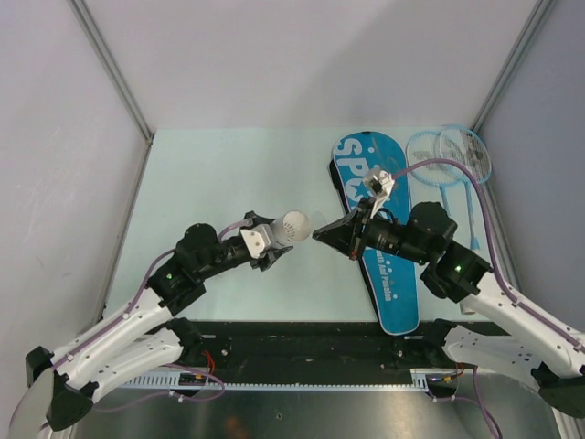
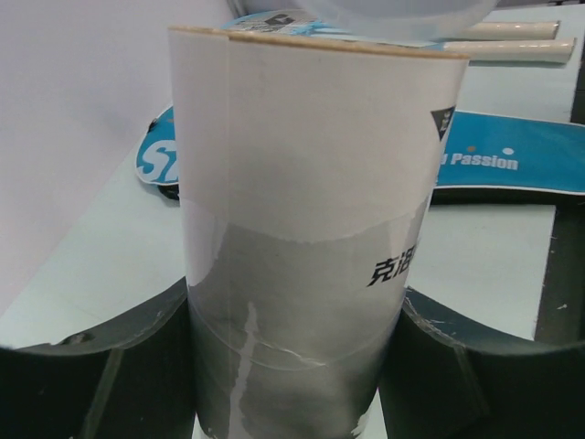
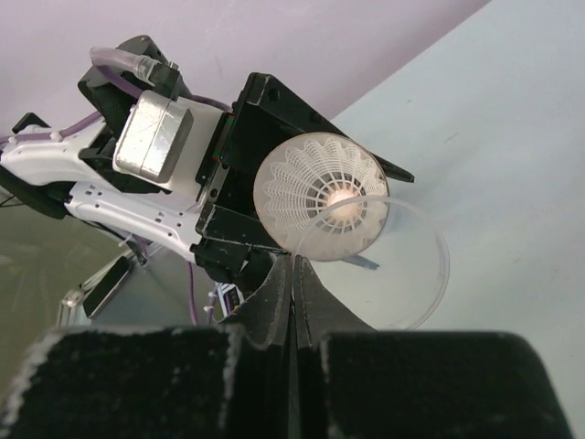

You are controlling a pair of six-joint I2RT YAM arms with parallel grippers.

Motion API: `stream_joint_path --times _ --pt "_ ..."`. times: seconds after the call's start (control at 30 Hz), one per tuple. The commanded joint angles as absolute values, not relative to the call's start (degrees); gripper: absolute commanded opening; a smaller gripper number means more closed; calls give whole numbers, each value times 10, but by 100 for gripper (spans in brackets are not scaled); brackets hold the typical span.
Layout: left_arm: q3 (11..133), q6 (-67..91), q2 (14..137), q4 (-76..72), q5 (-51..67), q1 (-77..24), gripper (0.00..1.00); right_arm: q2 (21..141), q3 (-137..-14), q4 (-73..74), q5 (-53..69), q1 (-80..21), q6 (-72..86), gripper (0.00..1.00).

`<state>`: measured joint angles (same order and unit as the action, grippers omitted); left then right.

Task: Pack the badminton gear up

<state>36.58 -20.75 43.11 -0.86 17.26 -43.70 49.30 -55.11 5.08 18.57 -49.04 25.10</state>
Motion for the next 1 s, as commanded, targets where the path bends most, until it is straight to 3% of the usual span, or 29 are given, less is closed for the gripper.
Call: stream_joint_path --times 0.0,0.97 --pt "382 -204 428 -33 224 -437 1 510 -547 5 221 -498 267 0" --pt "377 -222 426 -27 245 -446 0 590 -555 -62 263 -514 313 0"
